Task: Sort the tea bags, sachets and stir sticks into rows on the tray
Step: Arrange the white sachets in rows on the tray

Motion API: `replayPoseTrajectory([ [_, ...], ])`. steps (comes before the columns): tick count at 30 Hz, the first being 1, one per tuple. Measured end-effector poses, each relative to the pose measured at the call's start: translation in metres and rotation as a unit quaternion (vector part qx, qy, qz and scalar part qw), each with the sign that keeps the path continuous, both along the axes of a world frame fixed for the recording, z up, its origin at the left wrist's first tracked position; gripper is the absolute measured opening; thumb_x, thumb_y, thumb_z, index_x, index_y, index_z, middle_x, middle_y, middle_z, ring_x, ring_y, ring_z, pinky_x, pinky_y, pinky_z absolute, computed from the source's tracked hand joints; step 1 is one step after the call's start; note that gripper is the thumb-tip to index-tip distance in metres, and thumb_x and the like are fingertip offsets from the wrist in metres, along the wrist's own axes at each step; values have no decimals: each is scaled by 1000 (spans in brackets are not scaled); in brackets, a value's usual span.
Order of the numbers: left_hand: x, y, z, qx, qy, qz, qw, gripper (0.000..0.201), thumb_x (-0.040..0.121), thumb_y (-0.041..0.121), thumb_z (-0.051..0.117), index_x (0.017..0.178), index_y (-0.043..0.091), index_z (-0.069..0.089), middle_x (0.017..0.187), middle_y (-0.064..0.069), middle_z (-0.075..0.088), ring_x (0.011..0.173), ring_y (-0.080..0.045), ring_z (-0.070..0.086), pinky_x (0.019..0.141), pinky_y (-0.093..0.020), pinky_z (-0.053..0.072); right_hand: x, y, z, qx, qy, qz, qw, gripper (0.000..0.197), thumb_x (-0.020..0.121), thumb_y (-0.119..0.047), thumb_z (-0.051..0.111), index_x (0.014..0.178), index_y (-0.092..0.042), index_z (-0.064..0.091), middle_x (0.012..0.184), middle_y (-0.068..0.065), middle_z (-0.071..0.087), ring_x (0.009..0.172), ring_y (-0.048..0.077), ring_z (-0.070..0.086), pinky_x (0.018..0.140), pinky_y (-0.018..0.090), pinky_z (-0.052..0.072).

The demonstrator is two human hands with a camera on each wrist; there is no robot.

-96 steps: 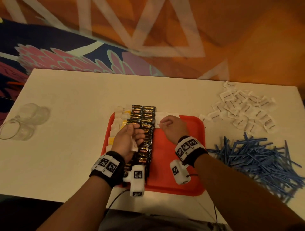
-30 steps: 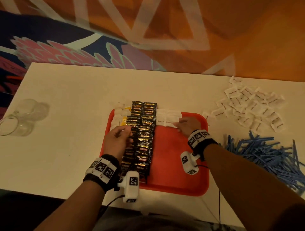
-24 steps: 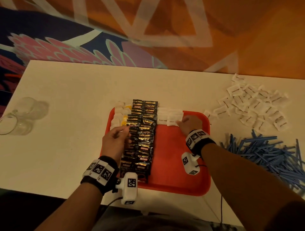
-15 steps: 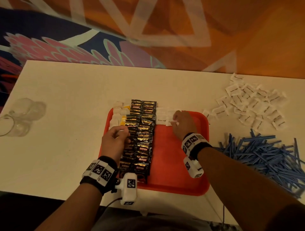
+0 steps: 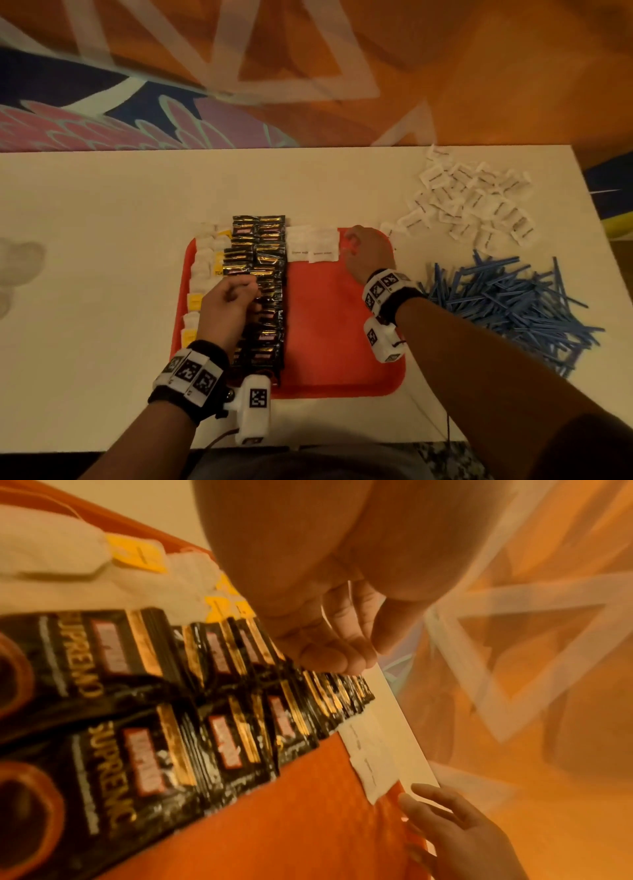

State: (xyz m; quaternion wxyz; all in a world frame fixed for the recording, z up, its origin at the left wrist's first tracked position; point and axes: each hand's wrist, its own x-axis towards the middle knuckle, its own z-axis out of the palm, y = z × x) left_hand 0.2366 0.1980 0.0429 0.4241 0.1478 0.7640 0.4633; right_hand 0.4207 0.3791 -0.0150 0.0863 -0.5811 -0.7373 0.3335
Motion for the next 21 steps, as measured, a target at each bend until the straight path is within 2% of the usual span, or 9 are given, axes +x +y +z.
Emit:
replayPoseTrajectory([
  [3,18,9,-4,-12,-7,-30,999,11,96,11,61,98,19,68,87,-5,70,73,-19,64,65,-31,53,39,16,3,9,-24,-40,999,25,90,-24,61,114,-20,58,109,3,61,106,22,53,93,37,46],
  [5,31,12,-7,-19,-7,-53,998,12,96,11,61,98,20,68,88,-7,70,73,-20,64,67,-34,53,66,32,2,22,-53,-62,996,25,90,-26,61,113,-21,55,112,2,60,111,23,50,95,35,43],
  [9,54,18,-13,-29,-14,-77,997,12,96,10,61,103,16,69,87,-7,69,72,-21,63,65,-33,51,104,71,0,34,-130,-82,987,40,86,-34,68,121,-22,52,130,6,52,126,29,40,103,40,37],
  [11,61,19,-14,-38,-17,-77,996,12,96,12,62,105,15,69,92,-9,70,73,-21,64,68,-34,52,113,90,3,14,-162,-83,983,64,79,-46,73,133,-27,45,148,7,36,138,30,28,110,45,31],
  [13,65,19,-14,-43,-17,-75,996,12,95,13,63,105,16,69,94,-9,70,75,-22,65,71,-37,53,115,108,8,-36,-195,-64,978,88,71,-57,76,144,-36,31,161,3,10,148,32,7,115,53,20],
  [14,65,19,-14,-45,-18,-73,996,12,95,14,63,105,17,69,95,-9,70,76,-23,65,72,-38,53,114,116,10,-68,-208,-50,975,97,68,-61,77,148,-39,25,163,1,0,149,33,-1,115,58,15],
  [16,66,19,-13,-49,-19,-68,996,12,95,13,63,105,17,69,96,-9,70,77,-24,65,73,-39,53,110,125,7,-114,-227,-10,967,107,66,-65,77,151,-41,17,163,0,-8,149,35,-7,115,64,13],
  [19,66,21,-12,-56,-13,-66,996,13,95,14,63,105,17,70,96,-8,70,78,-24,65,73,-39,53,102,119,-5,-108,-239,32,964,95,70,-63,75,149,-41,26,163,-1,-1,149,33,0,115,61,13],
  [21,65,22,-11,-60,-10,-67,996,12,95,14,63,104,18,70,97,-9,70,77,-24,65,72,-38,53,98,109,-13,-63,-197,14,978,66,79,-50,72,138,-37,46,160,-2,18,145,28,16,115,52,21],
])
